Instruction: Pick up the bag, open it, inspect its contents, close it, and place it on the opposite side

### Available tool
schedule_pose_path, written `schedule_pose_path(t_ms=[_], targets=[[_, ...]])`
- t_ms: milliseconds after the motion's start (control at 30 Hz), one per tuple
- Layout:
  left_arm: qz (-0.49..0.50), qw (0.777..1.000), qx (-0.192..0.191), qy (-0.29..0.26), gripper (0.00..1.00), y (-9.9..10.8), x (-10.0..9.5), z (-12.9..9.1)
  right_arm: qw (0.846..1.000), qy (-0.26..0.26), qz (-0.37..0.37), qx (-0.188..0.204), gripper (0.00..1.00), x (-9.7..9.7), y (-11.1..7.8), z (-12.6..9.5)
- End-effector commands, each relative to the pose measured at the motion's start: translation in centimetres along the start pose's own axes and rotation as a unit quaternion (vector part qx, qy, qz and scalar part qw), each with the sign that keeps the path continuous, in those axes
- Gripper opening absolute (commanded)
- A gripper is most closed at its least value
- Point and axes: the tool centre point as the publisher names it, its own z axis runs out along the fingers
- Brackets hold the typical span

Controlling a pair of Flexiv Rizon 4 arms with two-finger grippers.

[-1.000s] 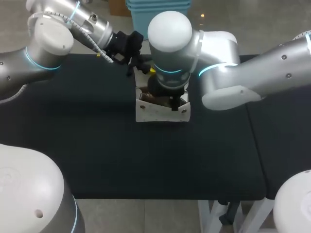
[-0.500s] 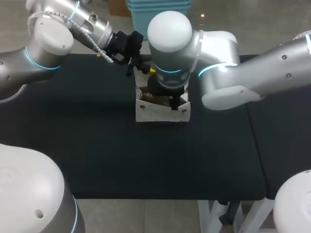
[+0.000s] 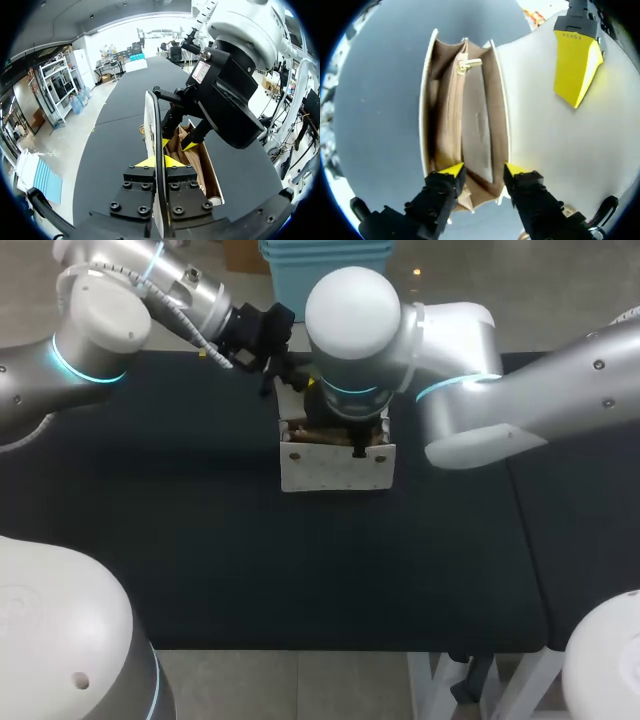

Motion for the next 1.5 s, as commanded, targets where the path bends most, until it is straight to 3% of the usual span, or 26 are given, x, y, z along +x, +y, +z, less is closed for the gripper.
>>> schedule_pose_path(t_ms=[33, 133, 400, 633, 867, 1167, 1500], targets=[[0.001, 1.000, 0.002, 0.001, 0.00, 0.2, 0.1, 0.1, 1.000, -0.017, 0.002, -0.002, 0.00, 0.1, -0.4, -1.3], [0.001, 1.000, 0.002, 0.001, 0.00, 0.2, 0.1, 0.1, 0.999, -0.036, 0.005, -0.005, 0.00, -0.3, -0.5, -2.6], [-0.002, 1.000, 0.005, -0.008, 0.00, -0.5, 0.4, -0.4, 0.991, -0.129, 0.012, -0.012, 0.00, -1.7, -1.1, -8.8], [-0.028, 0.999, 0.022, 0.000, 0.00, -1.5, 0.4, -1.1, 0.984, -0.173, 0.023, -0.018, 0.00, -1.0, -1.8, -12.1], [-0.050, 0.998, 0.024, 0.020, 0.00, 0.1, -1.9, 0.7, 0.985, -0.172, 0.023, -0.020, 0.00, 0.5, -2.0, -12.2], [-0.071, 0.997, -0.016, 0.024, 0.00, 3.8, -3.1, 3.2, 0.987, -0.158, 0.022, -0.022, 0.00, 1.7, -1.9, -11.5], [-0.025, 1.000, 0.008, 0.011, 0.00, 5.3, -1.3, 4.3, 0.988, -0.152, 0.015, -0.034, 0.00, 2.7, -1.0, -10.6]])
